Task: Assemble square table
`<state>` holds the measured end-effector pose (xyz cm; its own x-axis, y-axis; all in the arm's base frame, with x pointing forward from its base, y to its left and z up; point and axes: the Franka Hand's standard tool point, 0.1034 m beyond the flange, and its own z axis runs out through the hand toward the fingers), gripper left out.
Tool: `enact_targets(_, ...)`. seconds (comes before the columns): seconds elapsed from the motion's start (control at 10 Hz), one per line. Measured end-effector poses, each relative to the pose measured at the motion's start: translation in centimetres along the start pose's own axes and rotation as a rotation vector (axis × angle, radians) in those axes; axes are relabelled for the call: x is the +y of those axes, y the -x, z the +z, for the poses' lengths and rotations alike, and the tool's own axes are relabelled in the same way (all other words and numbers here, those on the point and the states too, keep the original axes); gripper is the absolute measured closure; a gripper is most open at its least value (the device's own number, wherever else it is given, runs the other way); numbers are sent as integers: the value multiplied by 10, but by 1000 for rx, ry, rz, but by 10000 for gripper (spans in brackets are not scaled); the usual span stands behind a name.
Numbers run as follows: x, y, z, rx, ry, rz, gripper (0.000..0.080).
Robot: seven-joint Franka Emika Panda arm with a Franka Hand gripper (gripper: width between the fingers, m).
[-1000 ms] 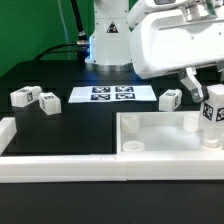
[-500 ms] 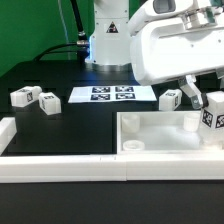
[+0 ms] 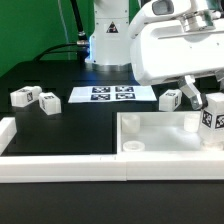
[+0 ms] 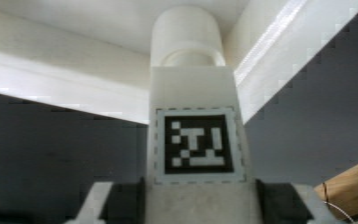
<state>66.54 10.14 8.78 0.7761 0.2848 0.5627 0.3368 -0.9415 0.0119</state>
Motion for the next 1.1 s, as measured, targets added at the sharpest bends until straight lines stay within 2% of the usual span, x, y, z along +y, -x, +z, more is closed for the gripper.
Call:
enact_targets(0.1, 0, 0, 0, 0, 0, 0, 419)
enact_targets(0.2, 0, 0, 0, 0, 0, 0, 419)
enact_targets(0.3, 0, 0, 0, 0, 0, 0, 244)
enact_targets(0.4, 0, 0, 0, 0, 0, 0, 244)
enact_targets(0.5, 0, 0, 0, 0, 0, 0, 162)
enact_targets(1.1, 0, 0, 0, 0, 0, 0, 150)
